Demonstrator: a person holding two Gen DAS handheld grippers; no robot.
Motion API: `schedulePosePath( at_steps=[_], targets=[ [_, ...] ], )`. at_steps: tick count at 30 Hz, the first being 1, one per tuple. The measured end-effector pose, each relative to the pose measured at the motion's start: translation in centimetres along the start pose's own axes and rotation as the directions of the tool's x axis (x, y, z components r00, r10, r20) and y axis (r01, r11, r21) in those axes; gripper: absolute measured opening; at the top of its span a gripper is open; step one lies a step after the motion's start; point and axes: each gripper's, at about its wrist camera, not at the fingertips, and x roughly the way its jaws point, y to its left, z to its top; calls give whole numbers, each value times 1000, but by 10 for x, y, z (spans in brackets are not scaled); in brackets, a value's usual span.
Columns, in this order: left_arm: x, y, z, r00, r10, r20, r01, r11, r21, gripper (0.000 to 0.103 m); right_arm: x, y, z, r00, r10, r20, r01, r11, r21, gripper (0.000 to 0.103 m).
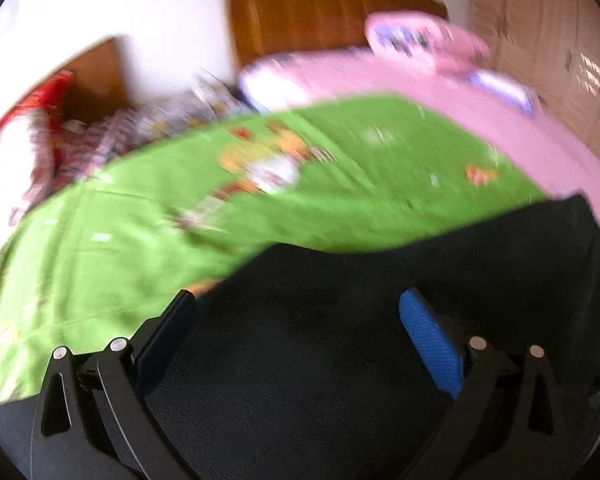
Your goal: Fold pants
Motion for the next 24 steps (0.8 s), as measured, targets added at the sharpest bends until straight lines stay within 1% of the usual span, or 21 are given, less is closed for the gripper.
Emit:
schedulePosePath(
  at_steps=[1, 3, 5, 6, 8, 10, 12, 13, 14, 15, 16, 17, 18, 19, 20, 21, 22, 24],
  targets=[
    [-26, 14, -7, 999, -10, 47, 12, 999, -30, 101, -3, -2, 1, 999, -33, -3, 33, 999, -1, 93],
    [-63, 39, -25, 997, -3, 76, 8, 998, -66, 101, -9, -3, 0, 998, -65, 11, 65, 998, 13, 93],
    [-101, 72, -56, 995, 32, 95, -20, 992, -126, 102, -16, 0, 0, 998, -45, 49, 43, 998, 46, 93],
    [-114, 88, -72, 995, 44, 91, -28, 985, -168, 102, -19, 5, 0, 997, -28, 71, 24, 998, 56, 93],
    [-134, 123, -112, 997, 61, 44, -48, 968, -248, 102, -20, 21, 7, 994, 12, 107, -18, 999, 50, 93],
    [-139, 150, -142, 996, 91, 2, -87, 952, -293, 102, -15, 47, 20, 990, 88, 111, -89, 996, 11, 93],
    [-136, 180, -167, 991, 116, -60, -130, 923, -361, 101, -14, 86, 35, 982, 163, 95, -158, 986, -57, 93],
    [-135, 200, -179, 992, 101, -76, -124, 896, -426, 101, -14, 106, 42, 977, 191, 94, -182, 978, -100, 93],
    [-137, 214, -188, 997, 59, -54, -78, 875, -477, 101, -15, 125, 48, 970, 224, 92, -210, 967, -144, 93],
    [-142, 225, -193, 1000, 10, 5, -6, 865, -501, 101, -13, 152, 55, 959, 276, 71, -257, 945, -201, 93],
    [-143, 230, -194, 1000, -16, 7, 17, 863, -505, 101, -11, 167, 58, 953, 299, 50, -280, 932, -230, 93],
    [-144, 232, -192, 1000, -28, -3, 22, 868, -496, 101, -9, 184, 60, 950, 313, 24, -296, 918, -263, 93],
    [-147, 232, -190, 1000, -23, -14, 13, 869, -494, 101, -6, 208, 63, 946, 324, -2, -308, 899, -312, 93],
    [-153, 234, -188, 1000, 2, -12, -7, 865, -502, 101, -6, 221, 65, 942, 336, -11, -319, 884, -343, 93],
    [-163, 237, -184, 1000, 15, 24, -1, 864, -504, 101, -7, 236, 67, 935, 355, -21, -336, 864, -375, 93],
    [-166, 239, -179, 999, 13, 45, 11, 867, -498, 101, -8, 248, 70, 928, 371, -28, -352, 850, -393, 93],
    [-170, 245, -174, 998, 15, 56, 15, 870, -493, 101, -7, 260, 74, 917, 398, -36, -377, 830, -412, 93],
    [-163, 256, -171, 999, 33, 30, -14, 868, -496, 101, -3, 286, 85, 895, 443, -57, -421, 795, -437, 93]
  ],
)
